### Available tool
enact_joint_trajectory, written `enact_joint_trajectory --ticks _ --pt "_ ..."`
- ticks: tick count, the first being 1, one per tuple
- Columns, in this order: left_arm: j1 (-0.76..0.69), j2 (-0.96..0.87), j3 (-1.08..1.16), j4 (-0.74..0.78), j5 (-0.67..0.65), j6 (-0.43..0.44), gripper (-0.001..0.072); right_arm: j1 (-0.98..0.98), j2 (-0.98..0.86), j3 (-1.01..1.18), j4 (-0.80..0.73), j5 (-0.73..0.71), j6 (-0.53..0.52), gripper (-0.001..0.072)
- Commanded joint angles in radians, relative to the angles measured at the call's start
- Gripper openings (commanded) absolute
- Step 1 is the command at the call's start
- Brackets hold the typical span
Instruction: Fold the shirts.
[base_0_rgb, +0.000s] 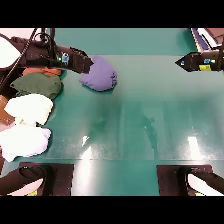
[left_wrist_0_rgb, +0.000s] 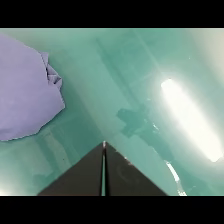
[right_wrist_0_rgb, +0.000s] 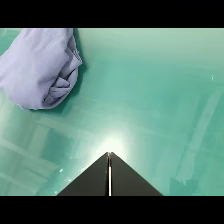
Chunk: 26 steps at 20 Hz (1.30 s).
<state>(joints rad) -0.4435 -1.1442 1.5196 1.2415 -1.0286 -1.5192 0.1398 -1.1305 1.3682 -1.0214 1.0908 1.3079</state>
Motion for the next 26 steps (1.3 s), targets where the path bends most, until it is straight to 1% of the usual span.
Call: enact_joint_trajectory --ticks 1,12,15,16,17,18,19,21,24,26 --pt "0.000 0.002 -0.002 0.000 0.001 0.000 0.0026 0.000 -0.002 -0.001 0.002 -0.002 0.000 0.0014" --pt "0.000 0.000 -0.002 -0.007 0.010 -0.003 0.0026 0.000 -0.017 -0.011 0.002 -0.018 0.000 0.0014" --pt "0.000 -0.002 -0.002 -0.011 0.119 0.002 0.0027 0.000 -0.016 -0.011 0.011 -0.015 0.000 0.0014" --pt "0.000 -0.007 -0.002 0.023 0.148 0.001 0.0114 0.000 -0.016 -0.011 0.012 -0.016 0.001 0.0014" --pt "0.000 -0.022 -0.002 0.076 0.164 -0.004 0.0395 0.000 -0.017 -0.011 0.010 -0.018 0.000 0.0014" --pt "0.008 -0.047 -0.002 0.126 0.160 -0.032 0.0464 0.000 -0.017 -0.011 0.009 -0.011 0.000 0.0014" --pt "0.020 -0.086 -0.002 0.173 0.148 -0.070 0.0466 0.000 -0.016 -0.011 0.010 -0.005 0.000 0.0015" --pt "0.057 -0.191 -0.002 0.192 0.144 -0.106 0.0467 0.000 -0.016 -0.011 0.010 0.021 0.000 0.0014" --pt "0.126 -0.372 -0.002 0.168 0.183 -0.108 0.0468 0.000 -0.016 -0.011 0.010 0.034 0.000 0.0014" --pt "0.167 -0.477 -0.002 0.097 0.217 -0.106 0.0468 0.000 -0.016 -0.011 0.010 0.046 0.000 0.0014"
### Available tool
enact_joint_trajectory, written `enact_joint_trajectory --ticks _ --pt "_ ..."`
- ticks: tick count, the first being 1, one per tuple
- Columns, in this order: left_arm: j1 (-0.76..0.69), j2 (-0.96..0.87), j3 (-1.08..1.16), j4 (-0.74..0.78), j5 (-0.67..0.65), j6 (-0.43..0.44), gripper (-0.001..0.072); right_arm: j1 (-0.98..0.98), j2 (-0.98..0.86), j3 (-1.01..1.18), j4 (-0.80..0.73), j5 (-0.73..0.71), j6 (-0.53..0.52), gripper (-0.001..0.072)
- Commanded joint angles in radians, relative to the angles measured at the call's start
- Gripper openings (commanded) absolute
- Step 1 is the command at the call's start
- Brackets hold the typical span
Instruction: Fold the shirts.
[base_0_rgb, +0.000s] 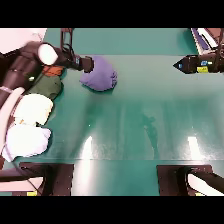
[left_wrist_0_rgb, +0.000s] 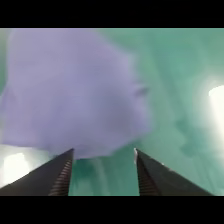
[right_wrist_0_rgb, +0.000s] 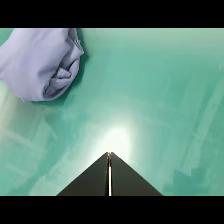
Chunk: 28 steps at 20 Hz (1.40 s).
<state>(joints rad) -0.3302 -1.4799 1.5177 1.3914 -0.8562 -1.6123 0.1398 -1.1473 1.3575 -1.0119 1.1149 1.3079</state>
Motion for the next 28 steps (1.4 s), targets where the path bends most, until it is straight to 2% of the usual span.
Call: enact_joint_trajectory --ticks 1,6,9,10,11,15,17,20,22,26,28 --pt "0.068 -0.185 0.000 -0.098 0.064 -0.011 0.0468 0.000 0.000 0.000 0.000 0.023 0.000 0.0014" --pt "0.077 -0.304 0.003 -0.146 0.172 -0.011 0.0466 0.000 0.000 0.000 0.000 0.036 0.000 0.0015" --pt "0.077 -0.311 0.003 -0.144 0.183 -0.008 0.0462 0.000 0.000 0.000 0.000 0.037 0.000 0.0014" --pt "0.077 -0.310 0.011 -0.144 0.177 -0.008 0.0269 0.000 0.000 0.000 0.000 0.037 0.000 0.0014" --pt "0.077 -0.310 0.031 -0.141 0.155 -0.001 0.0033 0.000 0.001 0.000 0.000 0.037 0.000 0.0014" --pt "0.077 -0.288 0.225 -0.113 -0.019 -0.003 0.0025 -0.001 0.059 0.016 -0.013 -0.008 0.000 0.0014" --pt "0.077 -0.204 0.327 -0.109 -0.026 -0.001 0.0024 -0.002 0.098 0.064 -0.032 -0.032 0.000 0.0013" --pt "0.069 -0.017 0.436 -0.115 -0.051 0.085 0.0024 -0.002 0.142 0.155 -0.064 -0.034 0.000 0.0013" --pt "0.045 0.100 0.463 -0.115 -0.122 0.129 0.0025 -0.002 0.164 0.202 -0.065 -0.035 0.000 0.0013" --pt "-0.107 0.192 0.461 -0.114 -0.336 0.172 0.0025 -0.002 0.193 0.230 -0.064 -0.033 0.000 0.0014" --pt "-0.199 0.187 0.407 -0.113 -0.361 0.181 0.0026 -0.002 0.195 0.230 -0.061 -0.018 0.001 0.0014"
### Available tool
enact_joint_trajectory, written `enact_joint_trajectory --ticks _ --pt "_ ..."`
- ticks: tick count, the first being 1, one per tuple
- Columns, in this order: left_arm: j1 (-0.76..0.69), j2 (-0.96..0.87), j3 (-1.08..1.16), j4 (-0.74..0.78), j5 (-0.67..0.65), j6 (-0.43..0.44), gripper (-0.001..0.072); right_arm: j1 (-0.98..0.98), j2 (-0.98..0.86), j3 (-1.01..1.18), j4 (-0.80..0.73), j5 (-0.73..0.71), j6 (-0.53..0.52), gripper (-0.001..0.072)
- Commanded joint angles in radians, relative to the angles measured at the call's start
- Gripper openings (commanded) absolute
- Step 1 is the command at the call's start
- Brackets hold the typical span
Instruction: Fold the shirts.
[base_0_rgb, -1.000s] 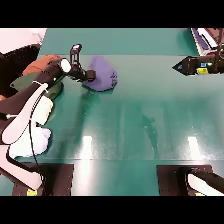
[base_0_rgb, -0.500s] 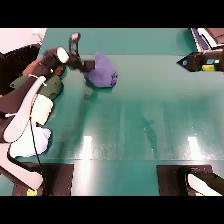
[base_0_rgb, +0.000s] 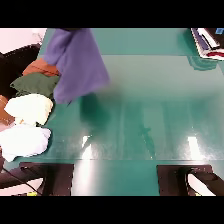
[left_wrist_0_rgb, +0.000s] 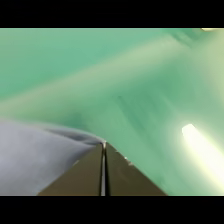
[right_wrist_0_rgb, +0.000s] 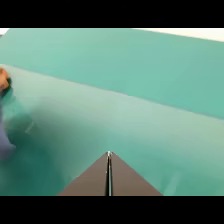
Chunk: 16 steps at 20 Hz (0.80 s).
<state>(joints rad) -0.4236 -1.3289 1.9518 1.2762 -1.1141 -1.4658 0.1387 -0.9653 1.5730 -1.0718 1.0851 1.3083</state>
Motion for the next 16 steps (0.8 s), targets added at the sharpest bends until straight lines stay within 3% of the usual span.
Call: enact_joint_trajectory --ticks 1,2,3,4,6,9,13,16 --pt "-0.144 0.037 -0.079 0.002 -0.079 0.037 0.0027 -0.001 0.013 0.014 0.000 0.026 0.000 0.0014" --pt "-0.172 0.036 -0.133 0.001 -0.057 0.056 0.0095 -0.001 0.013 0.014 0.000 0.038 0.000 0.0014" --pt "-0.192 0.036 -0.193 0.002 -0.028 0.060 0.0366 -0.001 0.013 0.014 0.000 0.055 0.000 0.0014" --pt "-0.197 0.036 -0.246 0.002 -0.005 0.060 0.0437 -0.001 0.014 0.014 0.000 0.069 0.000 0.0014" --pt "-0.169 0.037 -0.306 0.039 -0.002 0.060 0.0435 -0.001 0.014 0.014 0.004 0.089 0.000 0.0014" --pt "-0.015 0.037 -0.319 0.111 -0.023 0.014 0.0435 -0.001 0.014 0.014 0.007 0.107 0.001 0.0014" --pt "0.203 0.036 -0.522 0.093 0.073 -0.079 0.0435 -0.001 0.013 0.014 0.007 0.123 0.002 0.0014" --pt "0.274 -0.013 -0.673 0.088 0.137 -0.079 0.0435 -0.001 0.013 0.014 0.007 0.123 0.002 0.0014"
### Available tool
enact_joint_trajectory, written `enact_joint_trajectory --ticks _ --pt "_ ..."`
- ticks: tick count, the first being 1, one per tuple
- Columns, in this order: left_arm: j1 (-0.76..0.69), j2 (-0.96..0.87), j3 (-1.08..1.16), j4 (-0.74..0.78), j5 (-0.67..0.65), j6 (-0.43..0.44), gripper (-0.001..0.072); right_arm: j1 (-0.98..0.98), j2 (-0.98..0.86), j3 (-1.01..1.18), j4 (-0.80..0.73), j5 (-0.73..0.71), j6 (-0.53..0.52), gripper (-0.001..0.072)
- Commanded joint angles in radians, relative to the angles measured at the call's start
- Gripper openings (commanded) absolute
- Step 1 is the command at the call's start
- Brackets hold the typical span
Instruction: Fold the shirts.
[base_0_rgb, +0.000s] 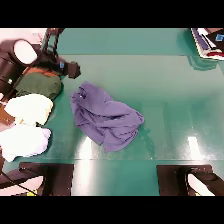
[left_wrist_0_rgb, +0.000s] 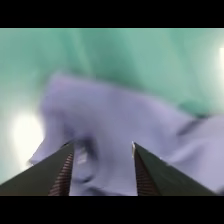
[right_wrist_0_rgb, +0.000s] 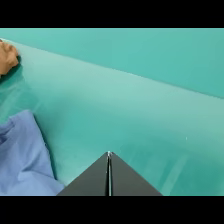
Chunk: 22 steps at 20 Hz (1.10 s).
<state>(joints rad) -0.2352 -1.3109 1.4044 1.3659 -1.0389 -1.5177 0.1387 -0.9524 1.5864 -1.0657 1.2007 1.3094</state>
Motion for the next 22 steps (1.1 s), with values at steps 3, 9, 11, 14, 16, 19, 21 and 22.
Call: enact_joint_trajectory --ticks 3,9,11,14,16,19,21,22 --pt "0.103 -0.140 -0.136 -0.020 0.098 -0.027 0.0436 -0.001 0.000 0.000 0.001 0.008 0.004 0.0014" --pt "0.103 -0.266 -0.131 -0.084 0.301 -0.027 0.0436 -0.001 0.001 -0.066 0.001 0.019 0.019 0.0014" --pt "0.103 -0.286 -0.131 -0.092 0.353 -0.027 0.0435 -0.001 0.001 -0.105 0.001 0.013 0.019 0.0014" --pt "0.103 -0.335 -0.074 -0.094 0.385 -0.011 0.0436 -0.001 0.000 -0.153 0.001 0.003 0.019 0.0014" --pt "0.103 -0.374 -0.020 -0.099 0.367 0.008 0.0436 -0.001 0.000 -0.163 0.000 0.004 0.020 0.0014" --pt "0.103 -0.412 0.016 -0.164 0.352 0.081 0.0436 -0.001 -0.002 -0.163 0.000 0.002 0.026 0.0014" --pt "0.103 -0.435 0.018 -0.171 0.314 0.089 0.0435 -0.001 -0.002 -0.163 0.000 -0.001 0.030 0.0014" --pt "0.103 -0.446 0.018 -0.173 0.291 0.099 0.0435 -0.001 -0.002 -0.163 0.000 -0.008 0.036 0.0014"
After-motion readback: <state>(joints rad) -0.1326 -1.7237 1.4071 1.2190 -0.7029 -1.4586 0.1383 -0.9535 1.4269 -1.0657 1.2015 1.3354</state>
